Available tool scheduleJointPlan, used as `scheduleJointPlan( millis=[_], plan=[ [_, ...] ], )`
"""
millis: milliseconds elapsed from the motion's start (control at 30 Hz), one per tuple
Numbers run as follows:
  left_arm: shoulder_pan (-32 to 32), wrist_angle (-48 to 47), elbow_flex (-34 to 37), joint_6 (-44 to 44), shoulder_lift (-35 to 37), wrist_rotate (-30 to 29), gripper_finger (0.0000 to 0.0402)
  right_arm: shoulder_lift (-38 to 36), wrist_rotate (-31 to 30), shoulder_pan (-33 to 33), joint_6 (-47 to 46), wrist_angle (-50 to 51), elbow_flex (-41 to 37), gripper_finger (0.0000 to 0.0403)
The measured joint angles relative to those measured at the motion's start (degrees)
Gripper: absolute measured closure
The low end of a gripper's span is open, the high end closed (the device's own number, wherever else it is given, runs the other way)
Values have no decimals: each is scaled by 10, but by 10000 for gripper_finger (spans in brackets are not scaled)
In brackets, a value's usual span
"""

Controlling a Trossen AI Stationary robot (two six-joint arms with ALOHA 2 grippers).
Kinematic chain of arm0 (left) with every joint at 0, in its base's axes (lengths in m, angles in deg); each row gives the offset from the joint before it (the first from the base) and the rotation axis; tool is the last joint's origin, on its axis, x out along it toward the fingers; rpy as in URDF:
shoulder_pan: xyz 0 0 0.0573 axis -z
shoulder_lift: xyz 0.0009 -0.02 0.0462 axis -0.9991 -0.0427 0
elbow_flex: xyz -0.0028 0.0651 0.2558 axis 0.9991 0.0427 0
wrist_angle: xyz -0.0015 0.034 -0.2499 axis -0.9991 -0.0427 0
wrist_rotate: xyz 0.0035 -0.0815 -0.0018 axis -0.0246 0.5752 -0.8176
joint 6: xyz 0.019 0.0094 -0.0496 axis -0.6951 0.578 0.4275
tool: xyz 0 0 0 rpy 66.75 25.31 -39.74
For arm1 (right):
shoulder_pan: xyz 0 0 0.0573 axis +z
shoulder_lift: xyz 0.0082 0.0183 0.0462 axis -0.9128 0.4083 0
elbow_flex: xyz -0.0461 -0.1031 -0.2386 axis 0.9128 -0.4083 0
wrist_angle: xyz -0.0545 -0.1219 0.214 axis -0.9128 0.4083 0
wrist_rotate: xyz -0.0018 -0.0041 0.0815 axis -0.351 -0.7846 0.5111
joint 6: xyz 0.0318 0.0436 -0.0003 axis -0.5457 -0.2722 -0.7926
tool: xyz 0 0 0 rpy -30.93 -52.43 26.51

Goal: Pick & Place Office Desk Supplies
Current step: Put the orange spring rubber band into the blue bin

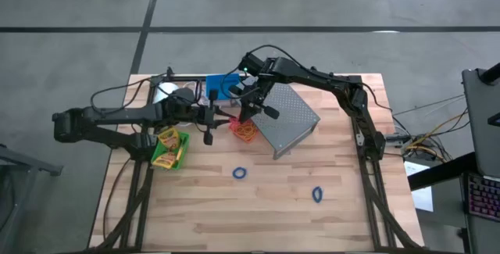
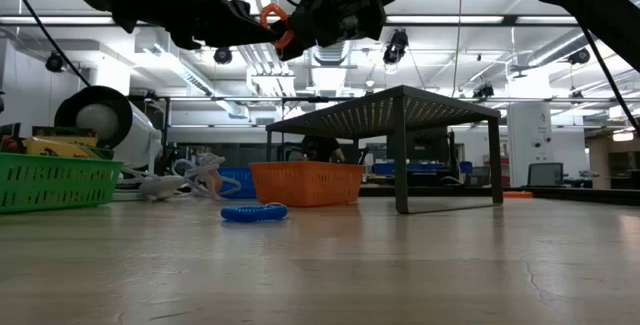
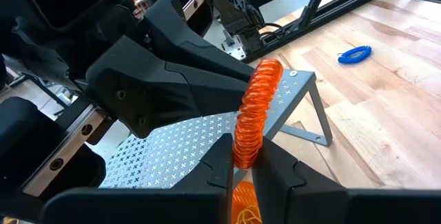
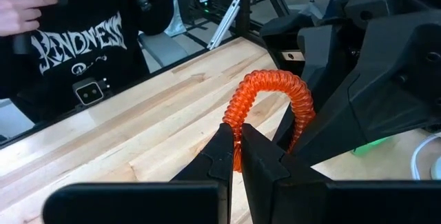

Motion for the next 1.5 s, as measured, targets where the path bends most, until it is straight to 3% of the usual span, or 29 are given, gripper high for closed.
scheduleJointPlan(
  millis=[600,1133,1367,1500],
  plan=[
    [0,-2,0,2,0,0,364,0,0,9,-14,0,0,385],
    [0,-5,0,3,0,0,364,0,-4,14,-48,-17,0,253],
    [0,-6,0,5,0,-3,364,-1,-4,11,-137,-17,0,232],
    [0,-9,0,6,0,-33,364,-8,-7,0,-159,-17,0,236]
  ],
)
